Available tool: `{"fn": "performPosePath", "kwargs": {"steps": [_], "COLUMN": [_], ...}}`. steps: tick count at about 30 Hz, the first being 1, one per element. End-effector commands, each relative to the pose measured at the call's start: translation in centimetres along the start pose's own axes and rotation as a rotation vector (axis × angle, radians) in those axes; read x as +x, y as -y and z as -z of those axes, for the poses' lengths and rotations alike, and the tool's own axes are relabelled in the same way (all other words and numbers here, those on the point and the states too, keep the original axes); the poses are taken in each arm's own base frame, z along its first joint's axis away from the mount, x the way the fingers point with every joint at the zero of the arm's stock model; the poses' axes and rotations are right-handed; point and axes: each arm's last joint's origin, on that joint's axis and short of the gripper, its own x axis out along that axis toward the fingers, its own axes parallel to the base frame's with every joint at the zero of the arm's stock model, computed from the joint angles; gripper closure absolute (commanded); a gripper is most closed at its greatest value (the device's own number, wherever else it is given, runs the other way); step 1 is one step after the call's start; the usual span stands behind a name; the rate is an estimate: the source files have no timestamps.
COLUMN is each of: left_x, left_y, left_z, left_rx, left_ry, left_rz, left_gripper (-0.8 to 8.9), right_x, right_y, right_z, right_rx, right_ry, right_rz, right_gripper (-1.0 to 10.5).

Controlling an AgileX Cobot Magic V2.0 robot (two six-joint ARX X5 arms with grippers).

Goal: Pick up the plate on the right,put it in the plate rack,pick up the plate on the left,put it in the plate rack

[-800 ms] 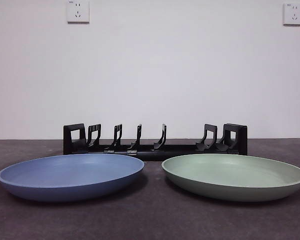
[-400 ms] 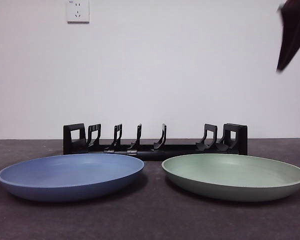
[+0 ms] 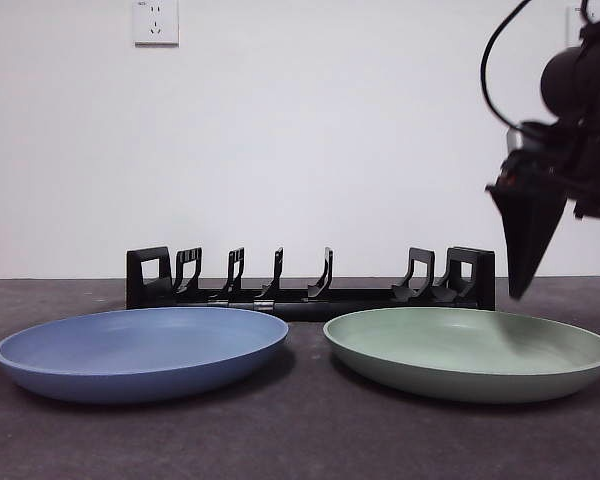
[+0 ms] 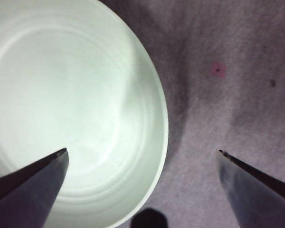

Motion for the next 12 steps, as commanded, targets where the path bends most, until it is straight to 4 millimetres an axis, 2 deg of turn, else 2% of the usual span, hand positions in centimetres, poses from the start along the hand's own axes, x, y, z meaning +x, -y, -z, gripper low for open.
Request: {"fn": "performPosePath", "kwargs": {"steps": [1,3,5,12], "left_x": [0.1,0.2,0.3,0.5], "left_y": [0.0,-0.1,-0.1,-0.2], "left_z": [-0.1,-0.1,-0.1,-0.1], "left_rx": [0.018,0.016,0.015,0.011], "left_ry": [-0.002,-0.006,-0.008,-0.015], "left_rz": [0.003,0.003,0.003,0.004], "left_gripper": [1.44,1.44,1.44,1.44], "right_x": [1.1,1.6,2.2,3.3], "right_y": [0.2,0.3,0.4,0.7], "right_z": [-0.3,-0.4,-0.4,-0.6], "right_rx": [-0.005,-0.002,0.001,0.001], "right_ry": [-0.024,-0.037,-0.052,-0.081], "right_rz": [0.008,0.008,0.008,0.006], "right_gripper": [3.9,4.2,5.3,7.9]}}
